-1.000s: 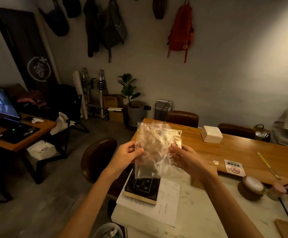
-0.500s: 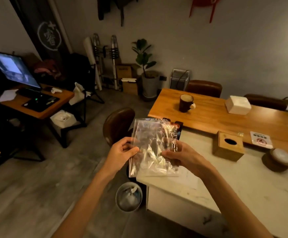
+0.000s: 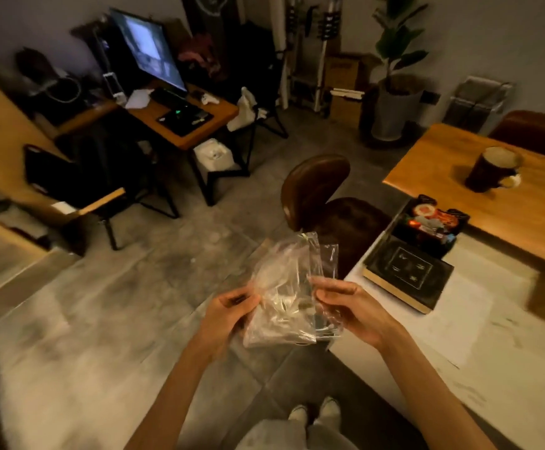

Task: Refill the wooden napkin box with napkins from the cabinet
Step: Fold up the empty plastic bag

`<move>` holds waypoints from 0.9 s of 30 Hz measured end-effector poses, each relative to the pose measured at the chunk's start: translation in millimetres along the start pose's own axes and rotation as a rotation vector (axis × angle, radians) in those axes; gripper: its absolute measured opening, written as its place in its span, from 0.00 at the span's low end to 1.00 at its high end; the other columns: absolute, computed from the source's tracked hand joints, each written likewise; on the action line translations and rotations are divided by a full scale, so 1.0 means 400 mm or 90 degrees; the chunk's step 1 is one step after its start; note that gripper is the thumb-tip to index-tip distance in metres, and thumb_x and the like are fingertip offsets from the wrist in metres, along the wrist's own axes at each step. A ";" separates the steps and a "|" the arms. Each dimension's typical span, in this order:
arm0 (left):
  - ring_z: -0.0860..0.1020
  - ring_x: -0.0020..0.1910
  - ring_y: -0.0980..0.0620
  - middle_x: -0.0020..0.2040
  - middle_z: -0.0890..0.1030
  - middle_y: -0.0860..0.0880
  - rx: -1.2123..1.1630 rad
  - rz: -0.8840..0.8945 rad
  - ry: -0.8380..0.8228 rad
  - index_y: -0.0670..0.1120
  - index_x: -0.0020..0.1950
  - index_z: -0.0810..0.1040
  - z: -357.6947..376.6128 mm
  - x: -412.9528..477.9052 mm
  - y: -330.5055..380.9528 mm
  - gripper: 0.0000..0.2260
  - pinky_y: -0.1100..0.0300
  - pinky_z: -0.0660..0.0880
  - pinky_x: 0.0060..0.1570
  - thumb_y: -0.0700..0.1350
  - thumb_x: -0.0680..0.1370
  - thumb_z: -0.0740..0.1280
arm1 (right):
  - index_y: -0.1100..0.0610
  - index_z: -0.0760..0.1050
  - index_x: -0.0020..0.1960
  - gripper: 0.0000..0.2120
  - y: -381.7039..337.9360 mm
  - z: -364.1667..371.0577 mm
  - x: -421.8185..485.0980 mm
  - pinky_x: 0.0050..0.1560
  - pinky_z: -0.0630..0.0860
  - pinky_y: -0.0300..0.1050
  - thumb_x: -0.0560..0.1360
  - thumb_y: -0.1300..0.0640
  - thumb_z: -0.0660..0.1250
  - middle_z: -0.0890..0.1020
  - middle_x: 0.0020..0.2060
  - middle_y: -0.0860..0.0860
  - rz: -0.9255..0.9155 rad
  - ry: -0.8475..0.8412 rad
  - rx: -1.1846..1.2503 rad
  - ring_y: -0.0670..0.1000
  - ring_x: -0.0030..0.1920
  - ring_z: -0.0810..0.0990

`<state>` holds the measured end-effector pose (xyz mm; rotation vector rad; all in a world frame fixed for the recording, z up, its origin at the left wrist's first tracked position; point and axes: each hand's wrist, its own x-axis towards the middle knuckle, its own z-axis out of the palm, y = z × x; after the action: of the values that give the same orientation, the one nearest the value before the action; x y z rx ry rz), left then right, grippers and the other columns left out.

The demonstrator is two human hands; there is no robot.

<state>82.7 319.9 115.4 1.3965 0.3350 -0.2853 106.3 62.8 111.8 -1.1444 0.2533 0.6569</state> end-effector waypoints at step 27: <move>0.82 0.46 0.46 0.50 0.83 0.41 0.099 -0.168 -0.280 0.46 0.59 0.79 -0.439 0.509 0.057 0.15 0.53 0.80 0.51 0.33 0.74 0.71 | 0.58 0.78 0.62 0.19 0.052 0.250 0.362 0.55 0.78 0.54 0.71 0.60 0.70 0.84 0.55 0.60 0.082 0.161 -0.015 0.58 0.55 0.83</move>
<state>268.0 497.1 31.6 1.3973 0.1322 -0.8346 194.0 209.1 63.8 -1.2417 0.5389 0.6286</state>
